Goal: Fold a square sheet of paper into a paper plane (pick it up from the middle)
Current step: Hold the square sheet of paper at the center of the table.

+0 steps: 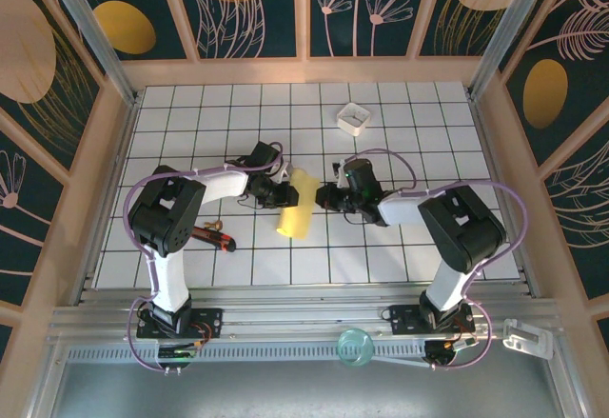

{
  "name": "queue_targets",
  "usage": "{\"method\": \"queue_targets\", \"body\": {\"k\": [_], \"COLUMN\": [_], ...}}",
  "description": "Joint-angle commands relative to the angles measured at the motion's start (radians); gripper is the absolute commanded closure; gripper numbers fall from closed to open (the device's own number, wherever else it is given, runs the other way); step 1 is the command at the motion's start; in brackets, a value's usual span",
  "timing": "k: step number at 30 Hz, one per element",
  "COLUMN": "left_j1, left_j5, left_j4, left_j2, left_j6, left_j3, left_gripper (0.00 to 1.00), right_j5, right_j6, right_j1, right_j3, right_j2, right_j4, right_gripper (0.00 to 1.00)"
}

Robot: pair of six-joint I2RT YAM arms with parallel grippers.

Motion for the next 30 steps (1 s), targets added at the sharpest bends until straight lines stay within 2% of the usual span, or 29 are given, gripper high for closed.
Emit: {"method": "queue_targets", "body": {"k": [1, 20, 30], "left_j1": [0.0, 0.0, 0.0], "left_j5": [-0.16, -0.157, -0.157], "left_j4": [-0.07, -0.064, -0.064], "left_j2": [0.109, 0.112, 0.11], "left_j6": [0.0, 0.003, 0.003], "left_j3": [-0.069, -0.073, -0.072], "left_gripper": [0.72, 0.73, 0.73], "right_j5": [-0.046, -0.051, 0.052], "right_j6": [0.051, 0.04, 0.028], "right_j1": [0.023, 0.038, 0.046], "right_j3": [0.028, 0.105, 0.155], "right_j2": [0.042, 0.155, 0.215], "right_j4": [0.062, 0.011, -0.174], "right_gripper": [1.0, 1.0, 1.0]}}
